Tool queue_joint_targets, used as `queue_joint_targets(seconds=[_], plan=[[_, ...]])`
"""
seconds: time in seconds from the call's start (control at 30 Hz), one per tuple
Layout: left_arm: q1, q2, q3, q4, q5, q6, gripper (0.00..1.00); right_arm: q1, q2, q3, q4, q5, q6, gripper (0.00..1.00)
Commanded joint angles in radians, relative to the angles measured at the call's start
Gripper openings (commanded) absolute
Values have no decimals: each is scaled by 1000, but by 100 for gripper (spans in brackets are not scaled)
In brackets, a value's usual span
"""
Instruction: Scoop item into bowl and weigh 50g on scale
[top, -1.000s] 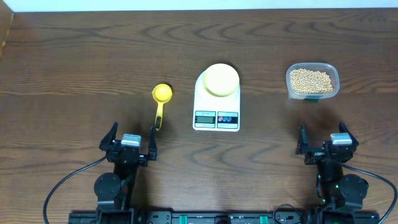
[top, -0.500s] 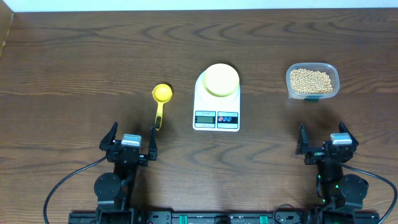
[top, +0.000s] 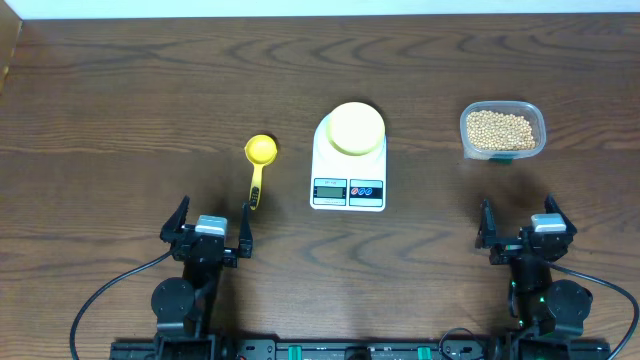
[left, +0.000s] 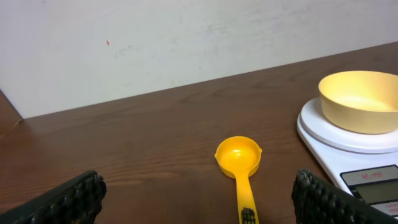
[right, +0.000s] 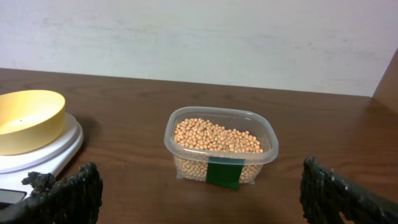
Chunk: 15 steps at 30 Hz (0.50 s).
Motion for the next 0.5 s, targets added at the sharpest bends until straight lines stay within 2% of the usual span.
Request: queue_joint_targets(seconds=[0.0, 0.47], plan=[[5, -4, -17, -25, -9, 5, 97, 6, -6, -1, -4, 1, -2, 99], [5, -4, -17, -10, -8, 5, 98, 6, -6, -1, -5, 1, -2, 99]])
